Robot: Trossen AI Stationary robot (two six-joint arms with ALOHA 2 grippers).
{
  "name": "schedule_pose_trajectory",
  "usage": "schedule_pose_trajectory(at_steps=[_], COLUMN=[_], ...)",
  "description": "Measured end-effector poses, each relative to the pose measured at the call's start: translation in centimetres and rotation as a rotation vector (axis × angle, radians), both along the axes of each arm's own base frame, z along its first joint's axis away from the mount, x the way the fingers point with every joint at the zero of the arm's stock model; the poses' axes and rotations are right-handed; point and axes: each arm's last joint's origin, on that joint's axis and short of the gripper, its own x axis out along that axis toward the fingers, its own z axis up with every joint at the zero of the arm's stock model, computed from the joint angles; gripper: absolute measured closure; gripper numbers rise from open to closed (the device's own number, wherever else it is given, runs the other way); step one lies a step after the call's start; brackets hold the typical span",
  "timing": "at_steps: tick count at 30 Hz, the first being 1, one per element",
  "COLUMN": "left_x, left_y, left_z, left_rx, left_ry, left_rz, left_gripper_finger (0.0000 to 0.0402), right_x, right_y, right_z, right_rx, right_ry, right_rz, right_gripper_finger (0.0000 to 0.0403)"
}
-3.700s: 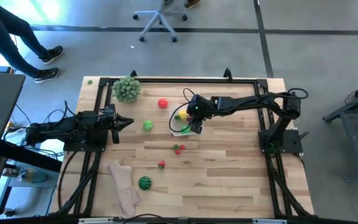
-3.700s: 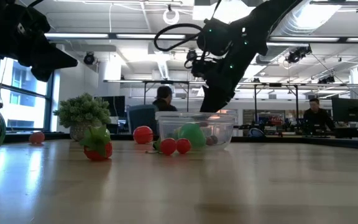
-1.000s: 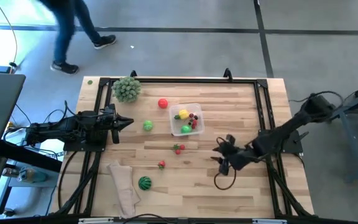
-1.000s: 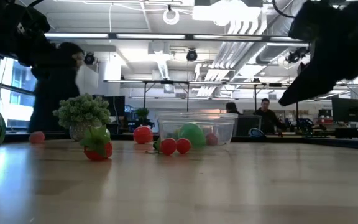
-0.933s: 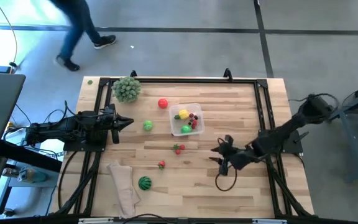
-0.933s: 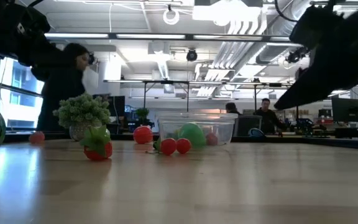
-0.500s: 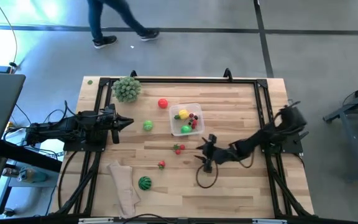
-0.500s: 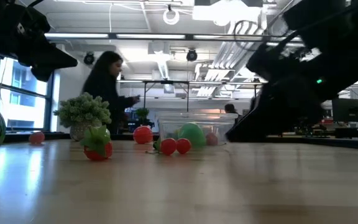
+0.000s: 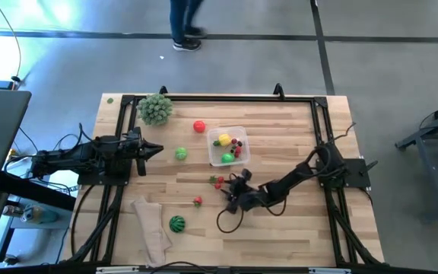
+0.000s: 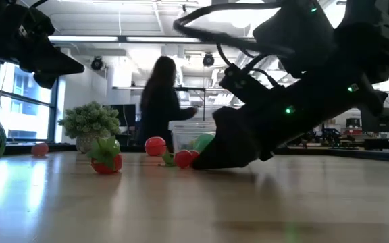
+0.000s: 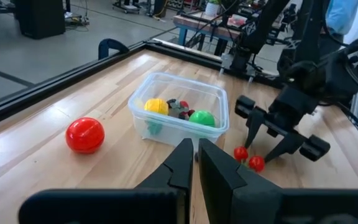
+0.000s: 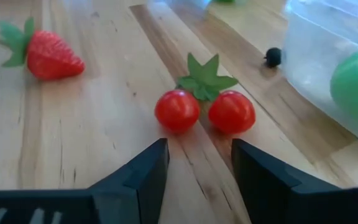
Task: Pick and placing Produce into tupperware
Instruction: Put the red cherry into the transparent container
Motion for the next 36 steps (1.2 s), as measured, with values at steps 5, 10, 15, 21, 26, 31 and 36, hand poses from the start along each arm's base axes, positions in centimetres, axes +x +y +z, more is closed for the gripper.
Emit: schedule_pose_trajectory(at_steps=[5,10,15,21,26,31,36], left_x=[0.00,0.00,0.00,0.00,0.00,0.00,0.00], left_y=[0.00,0.00,0.00,0.00,0.00,0.00,0.00], left_z=[0.02,0.01,0.01,0.01,0.02,0.02,0.01], left_rx=[0.000,0.000,0.000,0.000,0.000,0.000,0.000], left_ry=[-0.002,-0.001,-0.001,-0.002,-0.002,-0.002,-0.001], left_rz=[0.000,0.000,0.000,0.000,0.000,0.000,0.000], left_gripper_finger=[0.0385,0.0385,0.0385,0.0385,0.0385,0.0385,0.0385], right_x=[-0.14,-0.19,0.09,0.32,0.35,0.39,0.40], right_y=[-0.05,-0.07,0.03,0.04,0.06,0.17,0.32], right_z=[-0.19,-0.30,-0.15,0.02,-0.01,-0.01,0.00], right_rx=[0.017,-0.003,0.015,0.010,0.039,0.041,0.050], right_ry=[0.002,0.022,0.016,0.010,0.012,0.023,0.026], right_rz=[-0.035,-0.015,0.074,0.128,0.140,0.182,0.209], right_gripper_finger=[0.0229,0.0229,0.0229,0.0229,0.0229,0.0229,0.0229])
